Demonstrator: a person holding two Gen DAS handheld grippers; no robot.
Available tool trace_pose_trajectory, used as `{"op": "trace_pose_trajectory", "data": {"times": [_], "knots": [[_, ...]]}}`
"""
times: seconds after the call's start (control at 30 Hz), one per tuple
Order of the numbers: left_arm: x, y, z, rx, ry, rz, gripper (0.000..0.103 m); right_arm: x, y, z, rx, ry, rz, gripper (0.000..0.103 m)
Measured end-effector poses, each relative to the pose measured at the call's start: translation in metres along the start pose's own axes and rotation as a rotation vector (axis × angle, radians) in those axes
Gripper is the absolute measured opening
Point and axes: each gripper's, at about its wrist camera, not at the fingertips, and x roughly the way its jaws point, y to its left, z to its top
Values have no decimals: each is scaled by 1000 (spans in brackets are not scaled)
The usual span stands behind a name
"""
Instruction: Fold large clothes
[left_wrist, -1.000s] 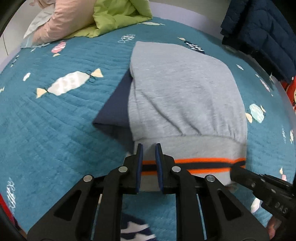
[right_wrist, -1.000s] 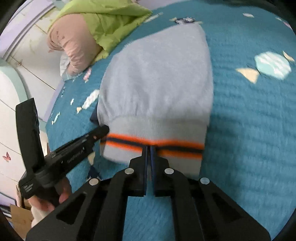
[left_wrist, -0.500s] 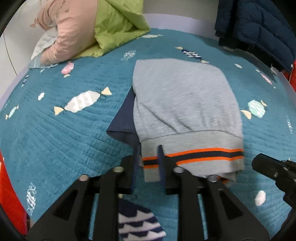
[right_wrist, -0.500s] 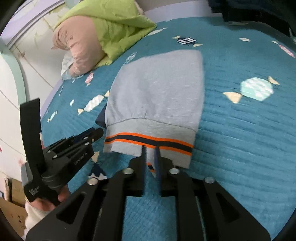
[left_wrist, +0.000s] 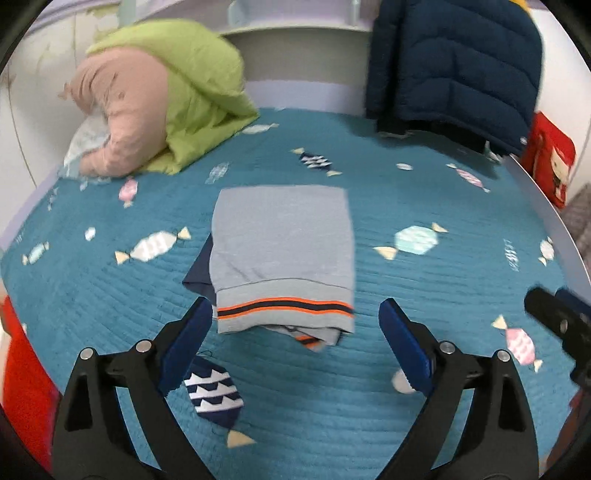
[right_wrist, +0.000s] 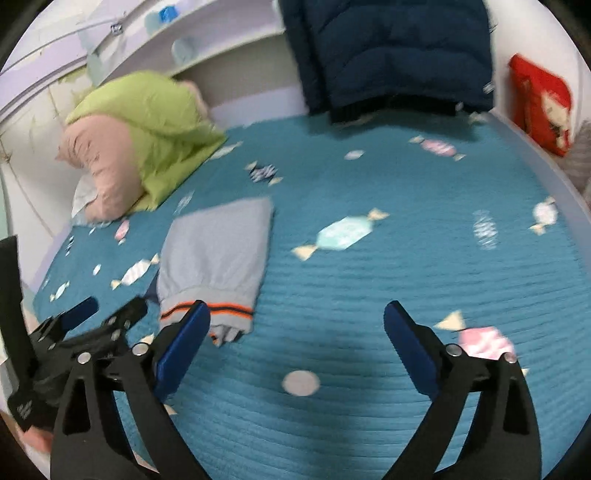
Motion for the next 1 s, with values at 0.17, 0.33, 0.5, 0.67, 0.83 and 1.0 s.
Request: {"op": "trace_pose_trajectory", "data": {"times": [0.17,0.33,0.5,0.67,0.83,1.0], "knots": [[-40,-35,2,31,-31,-35,94,-38,-22,8,22,-57,-52,94],[-72,-54,4,17,-60,-22,94,-67,-31,4,8,-138,-116,94],[-92,-69,0,54,-83,3,95,-80,-31,-4,-23,-185,-162,94],[-101,-77,-1,59,-97,1,95,-80,-35,-4,-10,-186,-166,94],[-109,-80,0,66,-124,16,95,-86,-37,-5,-2,-200,-166,94],[-115,-81,2,64,-137,9,95,-91,-39,-4,-4,-215,-174,94]]}}
